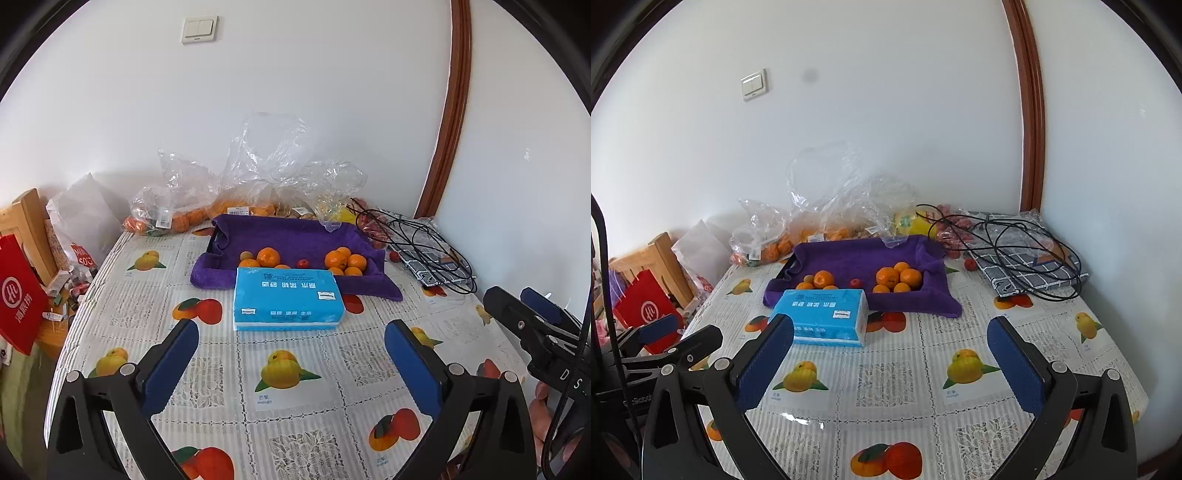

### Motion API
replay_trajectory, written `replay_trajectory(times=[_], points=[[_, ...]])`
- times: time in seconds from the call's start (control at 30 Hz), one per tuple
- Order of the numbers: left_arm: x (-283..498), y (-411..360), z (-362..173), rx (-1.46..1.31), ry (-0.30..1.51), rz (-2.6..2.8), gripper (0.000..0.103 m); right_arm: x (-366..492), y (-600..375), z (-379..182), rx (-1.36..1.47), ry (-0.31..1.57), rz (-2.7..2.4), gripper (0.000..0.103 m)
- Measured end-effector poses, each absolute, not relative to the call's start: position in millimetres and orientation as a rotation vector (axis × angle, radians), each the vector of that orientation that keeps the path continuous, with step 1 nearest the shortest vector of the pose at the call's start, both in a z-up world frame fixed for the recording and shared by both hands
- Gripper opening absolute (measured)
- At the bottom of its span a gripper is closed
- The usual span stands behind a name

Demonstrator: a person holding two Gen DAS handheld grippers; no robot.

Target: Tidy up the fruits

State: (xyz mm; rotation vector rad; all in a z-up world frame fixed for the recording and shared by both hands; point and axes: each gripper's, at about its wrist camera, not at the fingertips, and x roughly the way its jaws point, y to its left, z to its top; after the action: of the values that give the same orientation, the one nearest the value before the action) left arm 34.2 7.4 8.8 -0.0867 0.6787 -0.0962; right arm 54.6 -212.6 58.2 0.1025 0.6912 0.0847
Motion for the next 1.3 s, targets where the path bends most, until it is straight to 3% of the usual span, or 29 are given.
replay_trajectory(times=[1.3], points=[[23.9, -1.1, 15.6, -0.053, 0.666, -0.102, 0.102, 35.5, -208.3, 68.1, 0.045, 0.656, 0.078, 0.103]])
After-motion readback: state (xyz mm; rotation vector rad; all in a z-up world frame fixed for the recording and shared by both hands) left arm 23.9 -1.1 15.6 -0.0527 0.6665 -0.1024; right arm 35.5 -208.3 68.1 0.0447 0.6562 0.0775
